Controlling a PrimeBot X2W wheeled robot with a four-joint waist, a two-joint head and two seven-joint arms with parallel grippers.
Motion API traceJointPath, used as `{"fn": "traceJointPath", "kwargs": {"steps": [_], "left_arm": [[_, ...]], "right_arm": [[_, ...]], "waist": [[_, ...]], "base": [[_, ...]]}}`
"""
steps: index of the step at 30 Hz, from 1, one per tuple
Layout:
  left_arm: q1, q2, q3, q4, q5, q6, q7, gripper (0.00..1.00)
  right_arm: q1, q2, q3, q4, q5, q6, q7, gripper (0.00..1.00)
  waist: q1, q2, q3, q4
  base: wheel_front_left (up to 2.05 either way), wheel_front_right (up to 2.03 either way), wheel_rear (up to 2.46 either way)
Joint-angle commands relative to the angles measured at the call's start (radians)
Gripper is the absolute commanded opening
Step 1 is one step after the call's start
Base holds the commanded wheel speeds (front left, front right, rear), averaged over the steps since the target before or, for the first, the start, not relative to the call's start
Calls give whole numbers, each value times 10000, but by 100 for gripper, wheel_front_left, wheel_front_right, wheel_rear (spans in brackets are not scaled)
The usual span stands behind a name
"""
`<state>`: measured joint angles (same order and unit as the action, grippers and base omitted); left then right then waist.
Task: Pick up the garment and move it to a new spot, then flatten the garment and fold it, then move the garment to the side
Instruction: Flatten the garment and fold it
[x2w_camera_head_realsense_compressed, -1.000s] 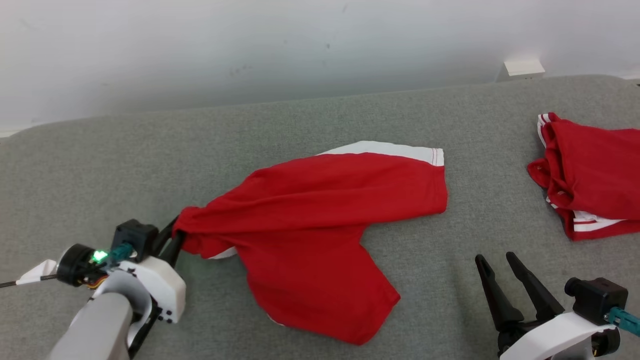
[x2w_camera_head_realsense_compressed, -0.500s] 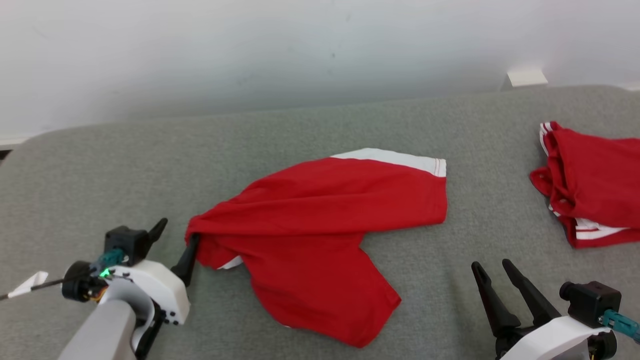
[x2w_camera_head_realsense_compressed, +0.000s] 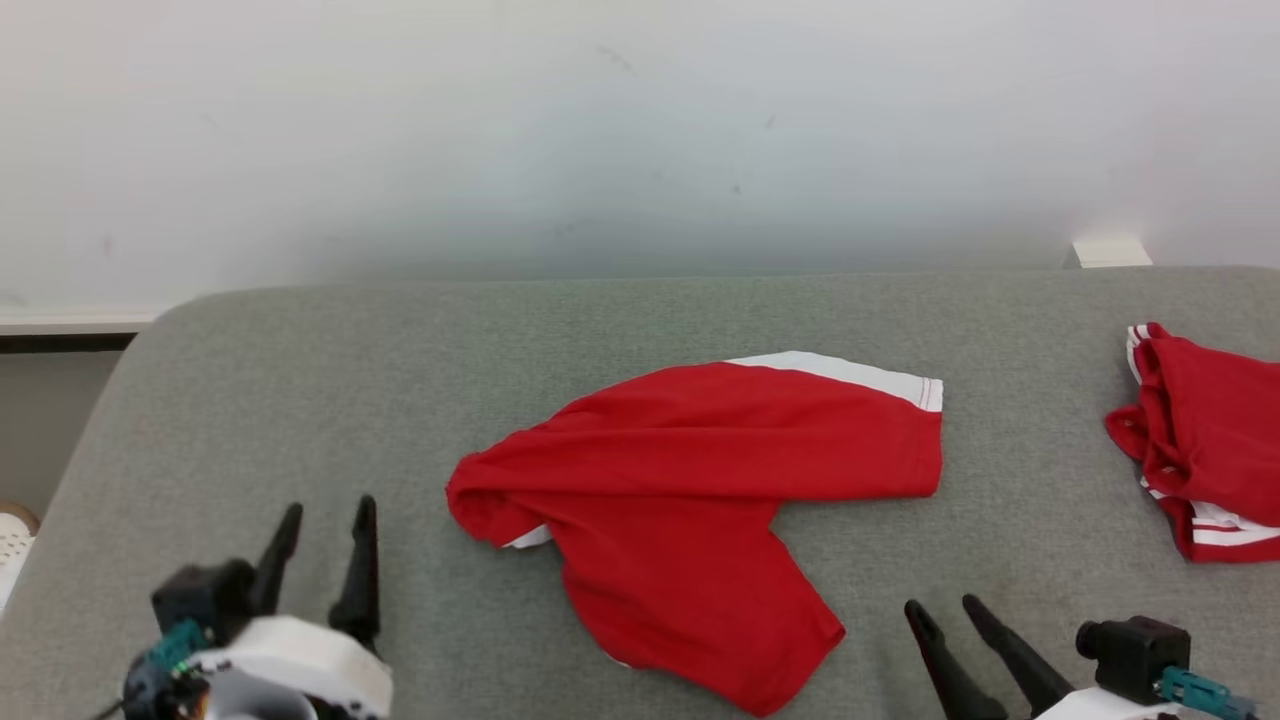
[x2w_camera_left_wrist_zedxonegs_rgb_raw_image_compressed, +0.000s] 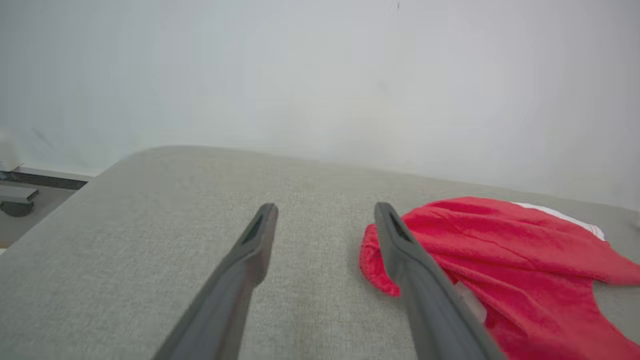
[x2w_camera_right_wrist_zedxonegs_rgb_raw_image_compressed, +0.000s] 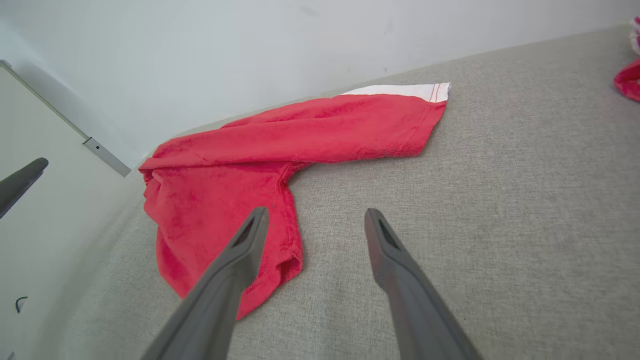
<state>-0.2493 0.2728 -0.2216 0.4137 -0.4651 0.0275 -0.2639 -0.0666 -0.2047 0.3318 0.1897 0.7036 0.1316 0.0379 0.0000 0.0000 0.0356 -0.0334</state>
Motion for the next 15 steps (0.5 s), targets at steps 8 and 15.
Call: {"fn": "traceJointPath", "kwargs": {"steps": [8, 15], "left_arm": [[790, -340, 60, -725, 245, -56, 3, 100], [588, -616, 1, -597, 289, -281, 2, 100]], "right_arm": [[297, -369, 667, -33, 469, -23, 1245, 100], [-96, 133, 590, 838, 414, -23, 1362, 100]], "waist": [[0, 0, 17, 433], [0, 0, 203, 908]], "base": [[0, 0, 0], [0, 0, 0]]}}
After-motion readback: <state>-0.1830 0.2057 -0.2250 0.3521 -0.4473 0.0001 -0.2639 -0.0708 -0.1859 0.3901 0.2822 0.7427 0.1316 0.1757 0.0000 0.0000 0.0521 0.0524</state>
